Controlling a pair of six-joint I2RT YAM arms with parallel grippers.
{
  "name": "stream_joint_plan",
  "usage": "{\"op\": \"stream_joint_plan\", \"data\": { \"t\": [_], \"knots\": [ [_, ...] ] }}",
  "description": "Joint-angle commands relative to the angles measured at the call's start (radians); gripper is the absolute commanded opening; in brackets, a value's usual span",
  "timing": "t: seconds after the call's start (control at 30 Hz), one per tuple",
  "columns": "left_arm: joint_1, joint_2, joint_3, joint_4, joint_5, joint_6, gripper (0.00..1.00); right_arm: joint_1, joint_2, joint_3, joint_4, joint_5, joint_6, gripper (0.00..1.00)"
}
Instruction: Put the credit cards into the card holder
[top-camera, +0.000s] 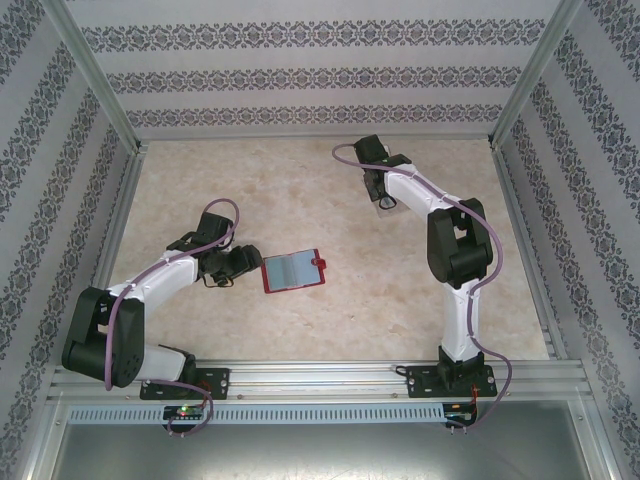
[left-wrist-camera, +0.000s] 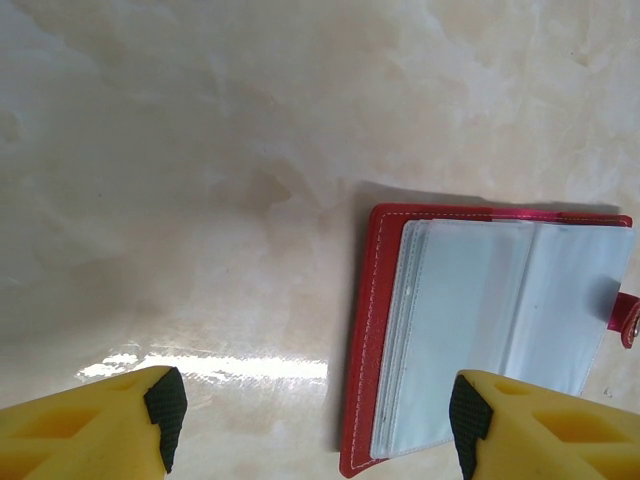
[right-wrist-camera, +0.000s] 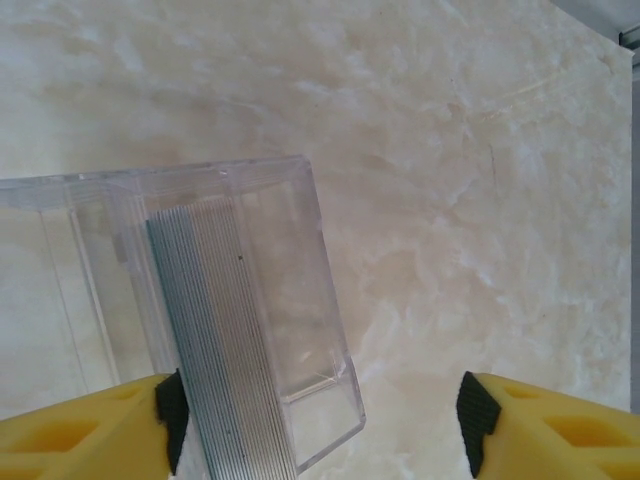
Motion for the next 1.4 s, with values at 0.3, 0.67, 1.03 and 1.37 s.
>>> {"op": "stream_joint_plan", "data": {
  "t": [0.3,0.67,1.03,1.37],
  "knots": [
    [-0.010,0.002,0.035,-0.038,-0.011,0.034,0.72,-0.003,-0.043,-0.002,-0.015,0.024,-0.016,0.45],
    [-0.011,0.011,0.025,-0.016,-0.013,0.033,0.72,0.000,-0.022,0.020,-0.033,0.009,-0.018,0.27],
    [-0.011,0.026,0.042,-0.041,-0.006,0.041,0.72,-0.007,-0.048,0.018,-0.049,-0.070,0.017,0.04],
    [-0.011,0.001,0.032,-0.045,-0.023,0.057,0.73,-0.025,-0.141,0.002,-0.063,-0.193,0.067,0.00]
  ]
}}
